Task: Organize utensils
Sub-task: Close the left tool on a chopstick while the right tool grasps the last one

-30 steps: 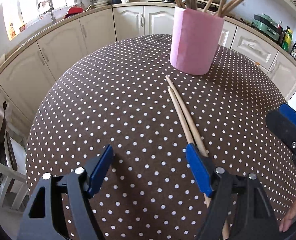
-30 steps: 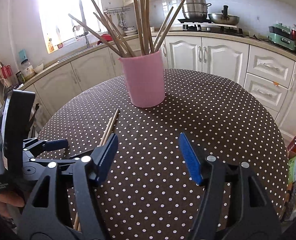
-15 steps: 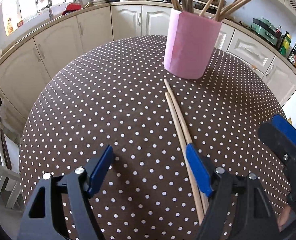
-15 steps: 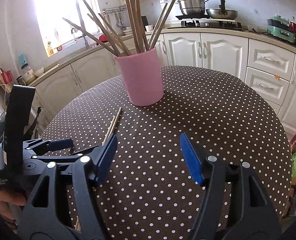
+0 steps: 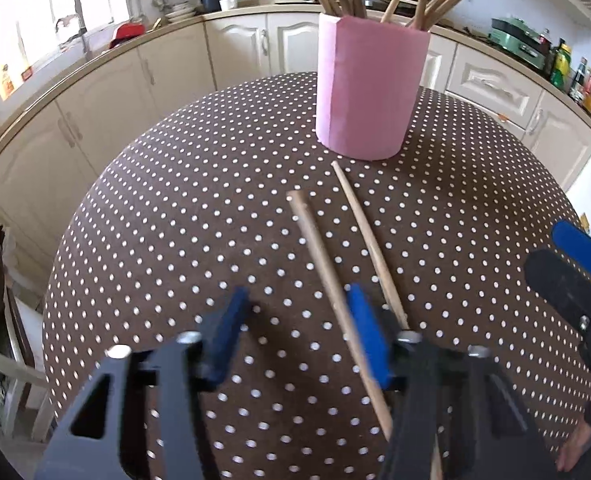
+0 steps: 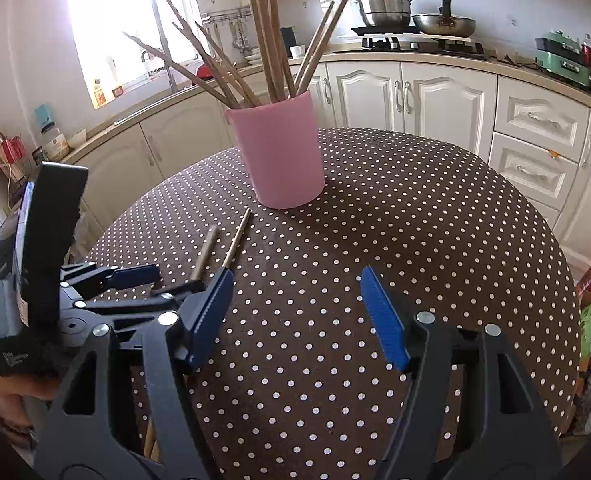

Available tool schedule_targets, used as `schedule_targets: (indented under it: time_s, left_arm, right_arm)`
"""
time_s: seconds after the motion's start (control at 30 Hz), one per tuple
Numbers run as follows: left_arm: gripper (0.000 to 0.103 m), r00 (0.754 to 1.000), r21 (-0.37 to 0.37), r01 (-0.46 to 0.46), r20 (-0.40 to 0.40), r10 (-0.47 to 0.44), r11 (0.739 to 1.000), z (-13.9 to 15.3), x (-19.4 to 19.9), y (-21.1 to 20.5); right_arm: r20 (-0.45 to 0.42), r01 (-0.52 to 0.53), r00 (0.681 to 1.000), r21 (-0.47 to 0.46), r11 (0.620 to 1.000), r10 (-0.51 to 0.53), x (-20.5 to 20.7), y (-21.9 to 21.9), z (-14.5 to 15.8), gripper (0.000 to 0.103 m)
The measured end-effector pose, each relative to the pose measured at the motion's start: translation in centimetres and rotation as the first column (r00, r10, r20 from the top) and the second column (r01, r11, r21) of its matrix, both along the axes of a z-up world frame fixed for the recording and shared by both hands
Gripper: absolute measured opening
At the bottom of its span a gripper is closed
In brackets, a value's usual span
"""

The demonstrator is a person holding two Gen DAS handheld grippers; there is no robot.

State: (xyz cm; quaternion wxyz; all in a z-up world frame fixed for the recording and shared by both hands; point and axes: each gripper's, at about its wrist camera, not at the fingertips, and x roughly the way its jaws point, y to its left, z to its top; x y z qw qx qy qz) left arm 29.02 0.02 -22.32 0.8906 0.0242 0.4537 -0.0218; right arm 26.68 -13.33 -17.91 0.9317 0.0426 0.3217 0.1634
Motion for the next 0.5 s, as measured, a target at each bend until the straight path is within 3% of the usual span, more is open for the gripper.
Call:
schedule_targets:
  time_s: [0.03, 0.13, 0.4, 0.5]
  left_arm:
    - [0.028, 1.000, 0.003, 0.012, -0.002, -0.012, 1.000, 0.1, 0.1, 0.2]
    - [0.010, 0.999, 0.001, 0.049, -0.009, -0.049, 0.999, 0.2, 0.5, 1.1]
    - [0.006, 0.997, -0.093, 0.069, -0.026, -0.072, 0.993, 0.3, 0.6, 5.4]
    - [0.006, 0.996, -0.103, 0.074, -0.032, -0.078, 0.992, 0.2, 0.8, 5.9]
  right_arm:
    - [-0.002, -0.005, 1.000, -0.005, 1.000, 0.005, 0.2, 0.2, 0.0, 0.066]
    - [-0.038, -0.030, 0.999, -0.007, 1.000, 0.030, 1.3, 1.1, 0.1, 0.066]
    - [-0.173, -0.144, 0.976, -0.064, 0.988, 0.131, 4.9, 5.8, -0.6, 0.066]
    - [-0.225, -0.180, 0.961, -0.073, 0.981, 0.160, 6.4, 7.8, -0.9, 0.054]
